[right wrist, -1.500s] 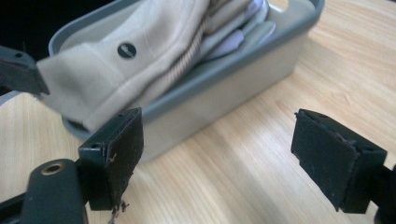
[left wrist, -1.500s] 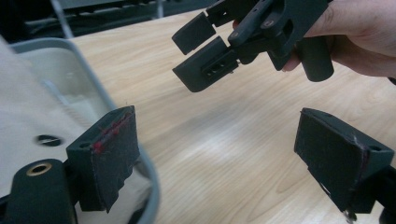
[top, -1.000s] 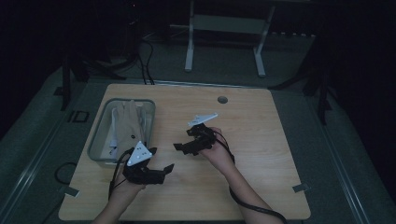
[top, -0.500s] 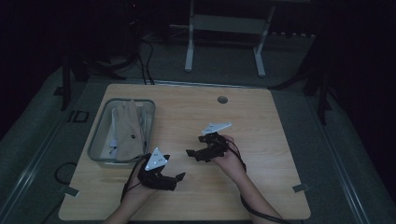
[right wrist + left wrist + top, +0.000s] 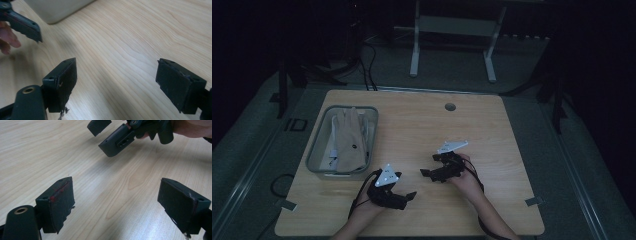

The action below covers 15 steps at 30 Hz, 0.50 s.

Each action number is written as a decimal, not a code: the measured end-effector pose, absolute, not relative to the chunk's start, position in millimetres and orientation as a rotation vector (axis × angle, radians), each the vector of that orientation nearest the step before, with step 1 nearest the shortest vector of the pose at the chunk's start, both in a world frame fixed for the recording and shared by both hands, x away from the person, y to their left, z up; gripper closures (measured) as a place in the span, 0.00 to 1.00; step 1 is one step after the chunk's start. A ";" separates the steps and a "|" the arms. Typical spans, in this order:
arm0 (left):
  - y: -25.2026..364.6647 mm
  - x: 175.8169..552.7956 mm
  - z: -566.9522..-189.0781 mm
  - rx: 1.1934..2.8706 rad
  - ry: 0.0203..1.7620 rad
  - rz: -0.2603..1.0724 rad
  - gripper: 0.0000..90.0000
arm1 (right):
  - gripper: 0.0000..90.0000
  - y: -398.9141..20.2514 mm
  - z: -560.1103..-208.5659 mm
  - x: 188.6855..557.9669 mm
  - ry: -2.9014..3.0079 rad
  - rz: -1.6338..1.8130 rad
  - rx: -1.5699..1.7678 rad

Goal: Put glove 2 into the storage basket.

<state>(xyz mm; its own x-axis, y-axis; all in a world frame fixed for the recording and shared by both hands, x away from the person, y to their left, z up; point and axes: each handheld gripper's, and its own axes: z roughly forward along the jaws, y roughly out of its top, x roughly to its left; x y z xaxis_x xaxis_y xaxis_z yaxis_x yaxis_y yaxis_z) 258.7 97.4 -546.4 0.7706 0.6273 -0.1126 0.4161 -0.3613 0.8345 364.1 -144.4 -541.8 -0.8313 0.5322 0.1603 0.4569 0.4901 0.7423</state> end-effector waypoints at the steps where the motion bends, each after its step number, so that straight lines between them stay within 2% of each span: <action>1: 96.6 258.6 -547.3 2.012 0.782 0.275 0.16 | 0.19 -145.9 -543.9 363.9 2.636 1.266 0.881; 15: 91.1 257.2 -557.3 1.985 0.771 0.222 0.16 | 0.19 -162.7 -557.4 362.7 2.640 1.242 0.862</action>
